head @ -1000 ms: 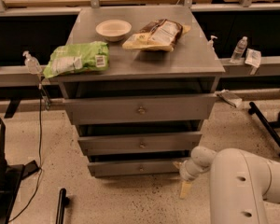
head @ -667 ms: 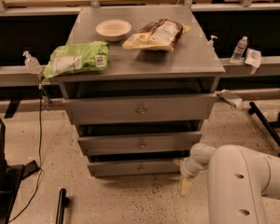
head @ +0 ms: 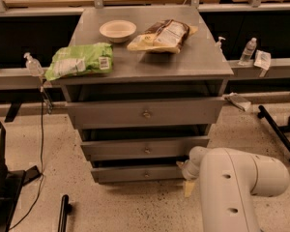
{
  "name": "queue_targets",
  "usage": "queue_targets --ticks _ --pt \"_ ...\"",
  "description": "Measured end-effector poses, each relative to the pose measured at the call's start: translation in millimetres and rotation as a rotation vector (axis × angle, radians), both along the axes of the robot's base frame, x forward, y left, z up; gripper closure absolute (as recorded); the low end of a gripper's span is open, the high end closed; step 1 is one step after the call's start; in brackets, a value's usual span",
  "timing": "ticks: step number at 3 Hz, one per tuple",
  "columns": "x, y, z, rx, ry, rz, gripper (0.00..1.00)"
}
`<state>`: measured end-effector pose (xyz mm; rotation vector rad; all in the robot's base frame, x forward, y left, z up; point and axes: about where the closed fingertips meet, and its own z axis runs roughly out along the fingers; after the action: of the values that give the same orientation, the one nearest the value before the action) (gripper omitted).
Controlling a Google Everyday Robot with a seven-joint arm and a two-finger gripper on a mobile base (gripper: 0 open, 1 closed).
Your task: Open bottom drawer
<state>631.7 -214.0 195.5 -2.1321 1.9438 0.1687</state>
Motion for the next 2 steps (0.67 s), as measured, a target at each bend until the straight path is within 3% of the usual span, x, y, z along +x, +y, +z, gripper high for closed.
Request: queue_targets --ticks 2 --pt "20 3 -40 -0.068 -0.050 0.049 0.00"
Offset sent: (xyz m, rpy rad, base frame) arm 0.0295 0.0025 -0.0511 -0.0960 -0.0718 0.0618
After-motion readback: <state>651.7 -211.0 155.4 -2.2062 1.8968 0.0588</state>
